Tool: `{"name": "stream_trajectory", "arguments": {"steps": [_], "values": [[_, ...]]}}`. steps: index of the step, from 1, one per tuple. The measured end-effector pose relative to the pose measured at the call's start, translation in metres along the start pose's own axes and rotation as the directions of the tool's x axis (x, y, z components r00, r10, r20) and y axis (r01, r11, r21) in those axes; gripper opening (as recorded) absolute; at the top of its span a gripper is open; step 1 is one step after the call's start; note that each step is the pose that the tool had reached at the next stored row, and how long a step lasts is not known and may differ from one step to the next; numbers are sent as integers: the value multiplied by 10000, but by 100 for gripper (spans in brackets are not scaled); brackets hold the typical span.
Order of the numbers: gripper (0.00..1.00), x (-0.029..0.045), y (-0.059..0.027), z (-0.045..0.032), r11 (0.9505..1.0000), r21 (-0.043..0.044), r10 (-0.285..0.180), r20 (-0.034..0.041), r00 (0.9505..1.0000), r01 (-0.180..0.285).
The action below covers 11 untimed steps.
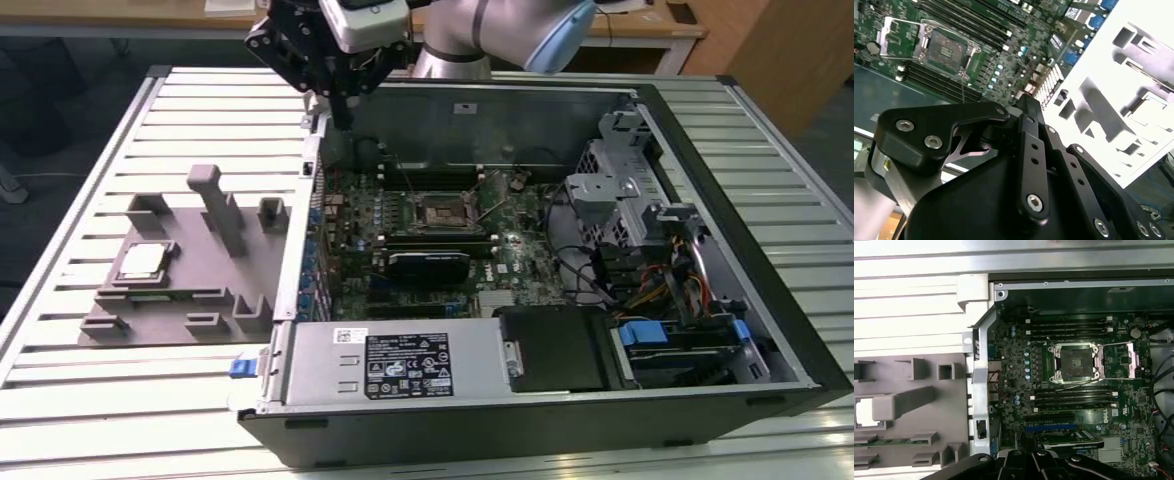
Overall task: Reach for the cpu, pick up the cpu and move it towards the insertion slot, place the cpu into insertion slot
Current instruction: 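Reach for the cpu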
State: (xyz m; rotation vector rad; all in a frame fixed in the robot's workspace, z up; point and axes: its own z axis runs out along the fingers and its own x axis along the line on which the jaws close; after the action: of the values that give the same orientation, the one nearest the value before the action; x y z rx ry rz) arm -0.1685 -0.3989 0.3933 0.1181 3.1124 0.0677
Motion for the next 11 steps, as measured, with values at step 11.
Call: {"name": "stream_trajectory", "arguments": {"steps": [11], "values": [[11, 270, -20, -7, 10000, 0, 1, 0, 10000, -1]]}}
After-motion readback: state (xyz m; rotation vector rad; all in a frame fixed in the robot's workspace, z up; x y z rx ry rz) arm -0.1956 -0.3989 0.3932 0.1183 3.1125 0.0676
